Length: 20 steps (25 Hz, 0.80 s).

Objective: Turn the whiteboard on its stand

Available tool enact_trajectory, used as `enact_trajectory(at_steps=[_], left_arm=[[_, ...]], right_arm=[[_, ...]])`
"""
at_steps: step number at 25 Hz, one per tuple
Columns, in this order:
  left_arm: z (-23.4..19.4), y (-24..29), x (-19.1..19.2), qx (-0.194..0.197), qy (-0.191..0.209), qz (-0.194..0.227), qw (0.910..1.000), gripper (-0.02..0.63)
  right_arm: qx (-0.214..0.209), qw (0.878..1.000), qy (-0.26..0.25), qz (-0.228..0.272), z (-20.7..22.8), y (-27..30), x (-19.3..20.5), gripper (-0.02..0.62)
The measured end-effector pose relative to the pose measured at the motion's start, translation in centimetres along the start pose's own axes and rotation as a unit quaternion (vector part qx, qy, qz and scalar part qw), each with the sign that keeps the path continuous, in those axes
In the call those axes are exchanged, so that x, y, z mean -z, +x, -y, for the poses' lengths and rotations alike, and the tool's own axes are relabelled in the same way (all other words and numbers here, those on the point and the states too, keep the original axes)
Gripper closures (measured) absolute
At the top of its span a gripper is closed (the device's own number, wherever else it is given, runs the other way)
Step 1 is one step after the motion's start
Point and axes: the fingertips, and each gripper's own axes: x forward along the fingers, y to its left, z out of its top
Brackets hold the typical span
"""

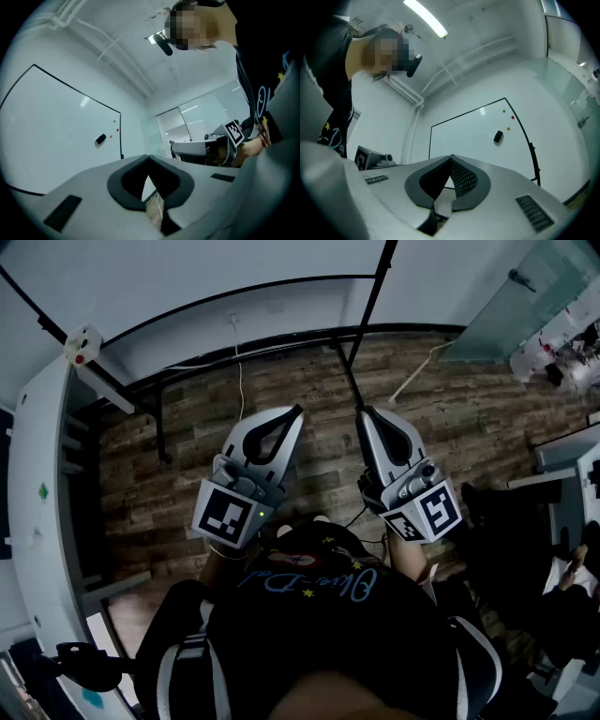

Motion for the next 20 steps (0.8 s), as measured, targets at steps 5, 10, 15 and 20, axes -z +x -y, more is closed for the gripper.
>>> enact_trajectory(at_steps=[5, 10, 15, 20], left_arm=[[-0.1, -0.4, 0.3, 0.007, -0.006, -0.002, 1.0, 0.62], [-0.2, -1.3, 0.6, 0.027, -0.008, -0.003, 0.9996, 0.62], [-0.3, -2.2, 0.8, 0.037, -0.02, -0.002, 0.9991, 0.62], [-0.7, -3.3, 0.4, 0.036, -0.007, 0.011, 0.9993, 0.62]], right_arm=[[-0.001, 1.0, 0.0, 0.001, -0.6, 0.4, 0.2, 0.576], [-0.004, 1.0, 0.006, 0.008, -2.0, 0.9, 0.5, 0.575], [0.004, 1.0, 0.014, 0.011, -2.5, 0.8, 0.6, 0.575], [-0.016, 1.0, 0.014, 0.007, -3.9, 1.1, 1.0, 0.575]])
